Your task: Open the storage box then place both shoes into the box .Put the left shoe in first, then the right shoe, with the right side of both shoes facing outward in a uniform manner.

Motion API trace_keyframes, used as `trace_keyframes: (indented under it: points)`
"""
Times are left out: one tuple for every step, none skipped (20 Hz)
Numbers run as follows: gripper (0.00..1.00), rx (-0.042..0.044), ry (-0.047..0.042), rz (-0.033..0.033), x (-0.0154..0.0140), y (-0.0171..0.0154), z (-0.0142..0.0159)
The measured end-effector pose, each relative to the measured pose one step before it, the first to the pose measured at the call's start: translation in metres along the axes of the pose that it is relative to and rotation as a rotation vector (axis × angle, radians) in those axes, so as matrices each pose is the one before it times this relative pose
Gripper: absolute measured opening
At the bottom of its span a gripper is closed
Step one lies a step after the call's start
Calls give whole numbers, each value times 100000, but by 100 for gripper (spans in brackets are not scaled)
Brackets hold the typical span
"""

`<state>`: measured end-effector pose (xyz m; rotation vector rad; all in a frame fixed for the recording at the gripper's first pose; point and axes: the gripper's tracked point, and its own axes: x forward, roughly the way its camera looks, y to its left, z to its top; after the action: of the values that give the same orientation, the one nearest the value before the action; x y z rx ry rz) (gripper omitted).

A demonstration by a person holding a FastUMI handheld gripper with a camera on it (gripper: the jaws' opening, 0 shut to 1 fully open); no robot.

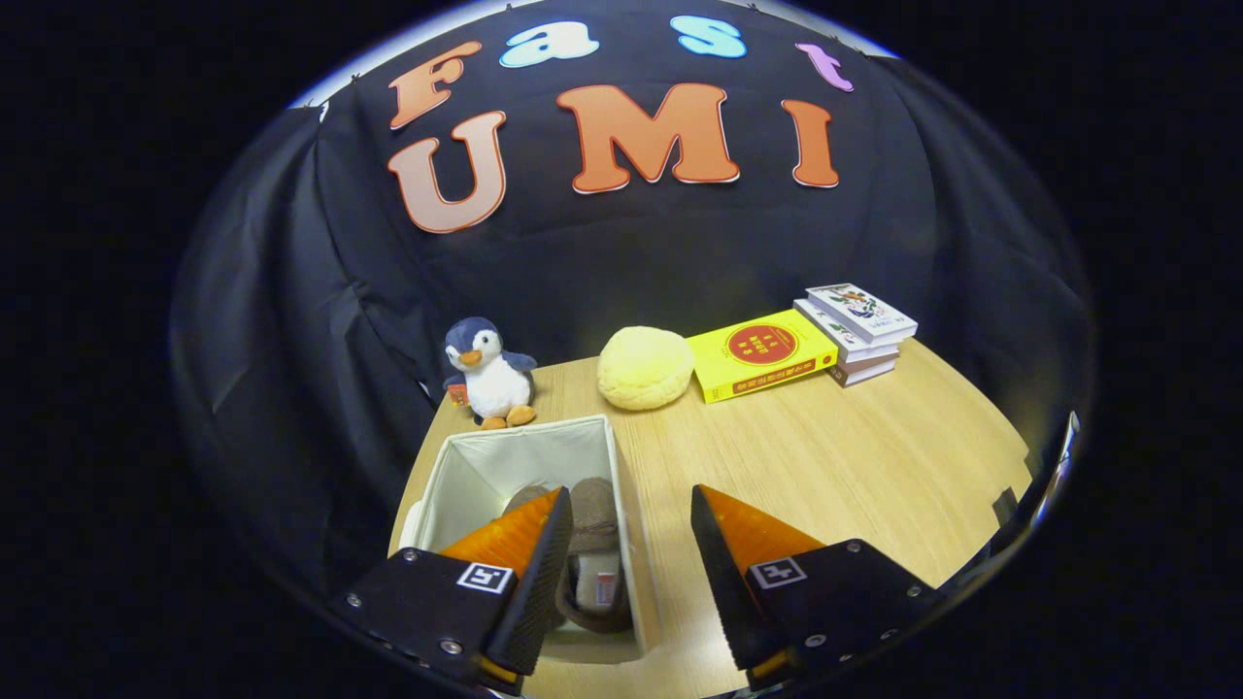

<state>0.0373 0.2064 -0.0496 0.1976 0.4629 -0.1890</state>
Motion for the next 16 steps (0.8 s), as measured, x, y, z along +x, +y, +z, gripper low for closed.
trace_keyframes:
  points:
    - [77, -1042, -2027, -379, -411, -754, 847]
    - [78, -1105, -2233, -145, -382, -657, 847]
    - [81, -1494, -2481, 358, -585, -624, 916]
    - [83, -2158, -3094, -89, -544, -787, 1066]
    - [85, -2197, -2851, 393, -453, -589, 990]
    - [86, -1866, -2703, 447, -553, -577, 1026]
    - [89, -1191, -2633, 297, -469, -571, 819]
    - [91, -382, -1116, 130, -587, -592, 619]
    - [94, 343, -1447, 583, -636, -465, 753]
    - [96, 573, -2456, 879, -527, -465, 956]
    - [98, 837, -2403, 613, -534, -561, 911]
    - [98, 1120, -2598, 530, -484, -512, 846]
    - [97, 607, -3277, 818, -460, -536, 972]
    - [97, -10, -2353, 370, -516, -629, 802]
    - [97, -126, -2514, -39, -478, -709, 752]
    - [97, -283, -2208, -29, -481, -679, 620]
